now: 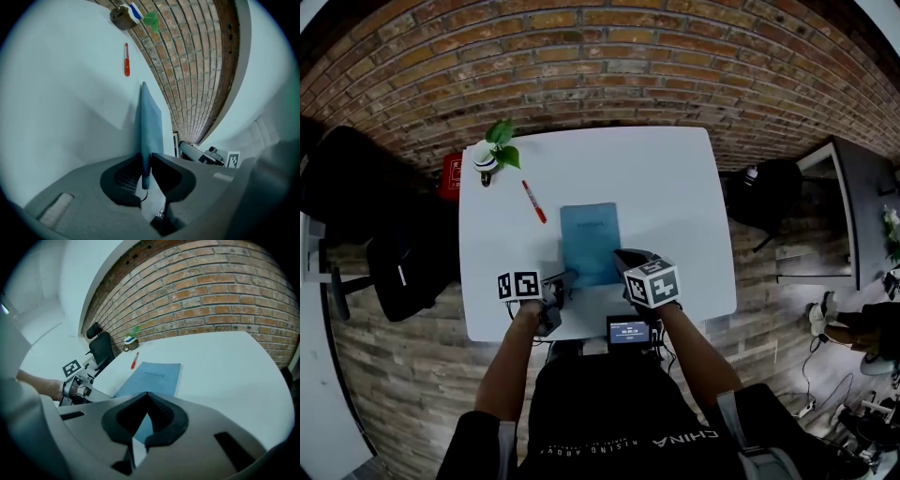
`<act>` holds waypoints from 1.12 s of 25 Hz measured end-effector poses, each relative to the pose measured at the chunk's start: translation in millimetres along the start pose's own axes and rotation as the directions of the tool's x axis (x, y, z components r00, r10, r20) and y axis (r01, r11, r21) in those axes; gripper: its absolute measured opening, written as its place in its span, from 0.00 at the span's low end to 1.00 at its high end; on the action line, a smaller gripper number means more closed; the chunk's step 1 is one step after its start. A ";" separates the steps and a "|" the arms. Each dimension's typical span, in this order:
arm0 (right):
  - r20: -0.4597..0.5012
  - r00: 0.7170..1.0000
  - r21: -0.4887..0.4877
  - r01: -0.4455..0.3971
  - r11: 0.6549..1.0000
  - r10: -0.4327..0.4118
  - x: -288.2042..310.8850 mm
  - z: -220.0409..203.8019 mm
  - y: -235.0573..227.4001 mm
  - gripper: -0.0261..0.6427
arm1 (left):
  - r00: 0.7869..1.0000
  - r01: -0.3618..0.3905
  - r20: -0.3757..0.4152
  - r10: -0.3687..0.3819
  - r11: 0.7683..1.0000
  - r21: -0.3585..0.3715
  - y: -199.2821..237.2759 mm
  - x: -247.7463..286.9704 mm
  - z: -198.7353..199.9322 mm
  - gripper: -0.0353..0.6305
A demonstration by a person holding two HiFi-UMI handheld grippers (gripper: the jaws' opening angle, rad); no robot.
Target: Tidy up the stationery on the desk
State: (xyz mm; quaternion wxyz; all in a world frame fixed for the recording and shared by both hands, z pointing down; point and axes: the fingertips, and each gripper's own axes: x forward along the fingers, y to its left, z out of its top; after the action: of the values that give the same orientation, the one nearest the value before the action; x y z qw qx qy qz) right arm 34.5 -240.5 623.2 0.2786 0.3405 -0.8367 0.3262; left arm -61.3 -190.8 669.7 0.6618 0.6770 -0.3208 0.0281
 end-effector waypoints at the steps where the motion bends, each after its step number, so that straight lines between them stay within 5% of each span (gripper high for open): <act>1: 0.001 1.000 0.002 0.000 1.000 0.000 -0.4 -0.1 -0.1 0.05 | 1.000 -0.010 -0.001 0.010 1.000 0.004 1.6 -0.8 0.1 0.14; 11: 0.009 1.000 -0.013 0.002 1.000 -0.002 -5.3 2.0 0.8 0.05 | 0.995 -0.087 -0.024 0.094 0.974 0.210 0.9 -23.7 -4.6 0.17; 15: 0.020 1.000 -0.030 0.004 1.000 -0.004 -9.7 4.7 2.8 0.05 | 0.992 -0.110 0.096 0.078 0.916 0.385 -22.2 -34.9 2.9 0.17; 21: 0.034 0.999 -0.060 -0.005 0.998 0.007 -16.9 9.5 12.4 0.05 | 0.970 -0.239 0.193 0.150 0.752 0.615 -47.3 -41.8 1.9 0.07; 23: 0.036 0.999 -0.068 -0.010 0.998 0.012 -18.2 9.8 15.3 0.05 | 0.965 -0.255 0.209 0.156 0.732 0.632 -50.8 -43.6 0.2 0.07; 28: 0.036 0.999 -0.078 -0.029 0.997 0.032 -21.3 9.3 20.8 0.05 | 0.959 -0.274 0.231 0.162 0.730 0.626 -53.3 -49.5 -3.6 0.07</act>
State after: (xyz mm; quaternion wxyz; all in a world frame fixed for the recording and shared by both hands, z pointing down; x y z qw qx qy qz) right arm 29.7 -227.5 595.2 0.2709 0.3226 -0.8587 0.2916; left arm -74.0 -172.2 600.4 0.3484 0.8222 -0.4204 0.1609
